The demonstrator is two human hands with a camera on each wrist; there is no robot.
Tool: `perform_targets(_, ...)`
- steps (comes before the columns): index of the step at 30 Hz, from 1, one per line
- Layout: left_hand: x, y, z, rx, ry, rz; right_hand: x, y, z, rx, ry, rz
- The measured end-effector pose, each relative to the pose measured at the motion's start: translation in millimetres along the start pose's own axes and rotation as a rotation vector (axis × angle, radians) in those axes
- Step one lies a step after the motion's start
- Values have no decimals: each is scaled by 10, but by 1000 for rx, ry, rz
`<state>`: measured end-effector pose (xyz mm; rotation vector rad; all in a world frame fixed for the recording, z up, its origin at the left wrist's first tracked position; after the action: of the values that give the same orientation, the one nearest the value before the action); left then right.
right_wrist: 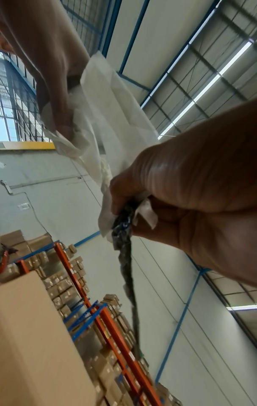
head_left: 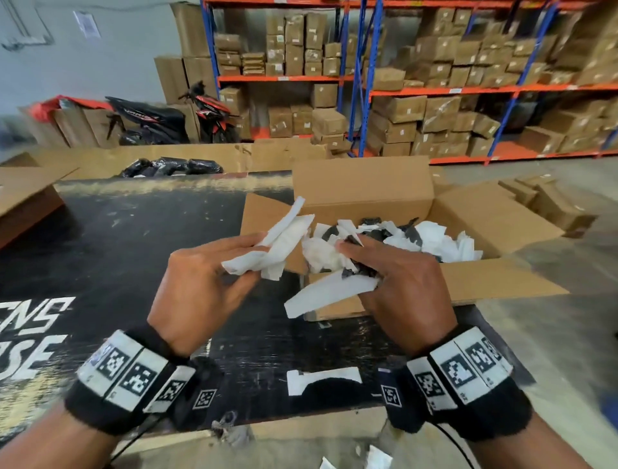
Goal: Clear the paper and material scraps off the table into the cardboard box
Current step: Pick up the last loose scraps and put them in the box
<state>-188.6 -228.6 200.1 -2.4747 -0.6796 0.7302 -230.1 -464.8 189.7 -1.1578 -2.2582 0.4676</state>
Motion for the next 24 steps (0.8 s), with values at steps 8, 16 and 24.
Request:
perform_targets(8, -178, 868, -977, 139, 51, -79, -889, -644, -686, 123, 23, 270)
perform_targets(16, 272, 1943, -1991, 340, -31, -341, -2165, -333, -1499, 526, 103, 506)
perform_targets(24, 802, 3207, -2009, 759, -150, -306, -3257, 626, -1297, 1011, 284, 487)
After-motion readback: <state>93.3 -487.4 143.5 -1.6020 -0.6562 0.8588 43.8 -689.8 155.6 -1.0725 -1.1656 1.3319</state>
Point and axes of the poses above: each hand's wrist, its own z-axis away from the middle knuckle, its own y-axis out of the palm, x = y × z, the point moved 6 cm from there along -z, towards the middle knuckle, and after that the axes turned 3 degrees about -x, right-handed, at the moved point
